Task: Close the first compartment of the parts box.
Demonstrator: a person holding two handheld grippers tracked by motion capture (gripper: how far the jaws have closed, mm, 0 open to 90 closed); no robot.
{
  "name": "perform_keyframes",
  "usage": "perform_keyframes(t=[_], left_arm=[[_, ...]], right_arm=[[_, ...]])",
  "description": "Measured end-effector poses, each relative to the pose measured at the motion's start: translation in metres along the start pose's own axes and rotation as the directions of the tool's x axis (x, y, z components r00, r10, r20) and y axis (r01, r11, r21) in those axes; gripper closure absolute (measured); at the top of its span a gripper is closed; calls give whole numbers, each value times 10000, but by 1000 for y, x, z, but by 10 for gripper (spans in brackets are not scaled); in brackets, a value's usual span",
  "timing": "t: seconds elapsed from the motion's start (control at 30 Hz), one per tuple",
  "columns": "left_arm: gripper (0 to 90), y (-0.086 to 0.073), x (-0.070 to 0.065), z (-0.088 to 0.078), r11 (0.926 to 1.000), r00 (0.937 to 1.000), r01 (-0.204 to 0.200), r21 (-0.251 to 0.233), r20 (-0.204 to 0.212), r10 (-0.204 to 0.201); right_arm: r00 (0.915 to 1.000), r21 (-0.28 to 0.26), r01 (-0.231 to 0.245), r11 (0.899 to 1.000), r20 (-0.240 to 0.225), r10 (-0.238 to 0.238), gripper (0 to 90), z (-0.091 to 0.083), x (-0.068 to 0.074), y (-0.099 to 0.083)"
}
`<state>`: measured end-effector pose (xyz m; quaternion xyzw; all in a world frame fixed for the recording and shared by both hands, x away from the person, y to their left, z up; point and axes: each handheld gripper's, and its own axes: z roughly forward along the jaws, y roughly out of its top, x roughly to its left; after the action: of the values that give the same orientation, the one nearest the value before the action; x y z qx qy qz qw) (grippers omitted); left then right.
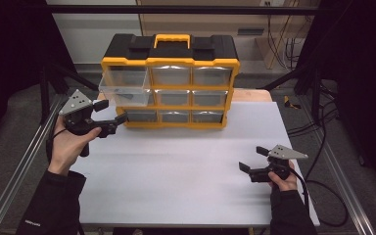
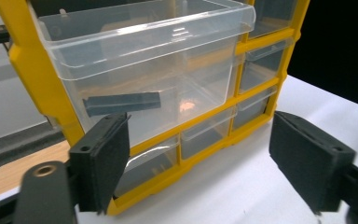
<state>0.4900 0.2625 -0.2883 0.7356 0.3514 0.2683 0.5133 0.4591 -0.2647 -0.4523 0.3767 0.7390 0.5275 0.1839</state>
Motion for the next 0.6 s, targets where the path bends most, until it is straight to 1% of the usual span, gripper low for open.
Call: perform_keyframes(t=[0.1, 0.2, 0.3, 0.33, 0.37, 0.47, 0.6], left_arm=[[284, 0, 0, 0, 10000, 10000, 3, 1, -42, -3], [326, 0, 0, 0, 9999, 9999, -81, 61, -138, 82], [389, 0, 0, 0, 10000, 9999, -96, 19, -107, 97], [424, 0, 0, 0, 9999, 9999, -143, -9, -60, 143], [449, 0, 0, 1, 9999, 9999, -104, -66, -60, 103], [502, 1, 0, 1, 9997, 9995, -239, -44, -219, 238], [576, 1, 1, 3, 9997, 9993, -244, -71, -295, 242]], right_arm=[[10000, 16, 12, 10000, 9, -12, 29, 0, 0, 0], [10000, -19, 4, 10000, -7, -4, 28, 0, 0, 0], [10000, 5, -5, 10000, 10, 5, 28, 0, 0, 0], [10000, 3, -1, 10000, 1, 1, 28, 0, 0, 0], [10000, -12, 8, 10000, -8, -8, 28, 0, 0, 0], [10000, -8, 4, 10000, -9, -4, 28, 0, 0, 0], [10000, -46, -11, 10000, -11, 11, 28, 0, -1, 0]])
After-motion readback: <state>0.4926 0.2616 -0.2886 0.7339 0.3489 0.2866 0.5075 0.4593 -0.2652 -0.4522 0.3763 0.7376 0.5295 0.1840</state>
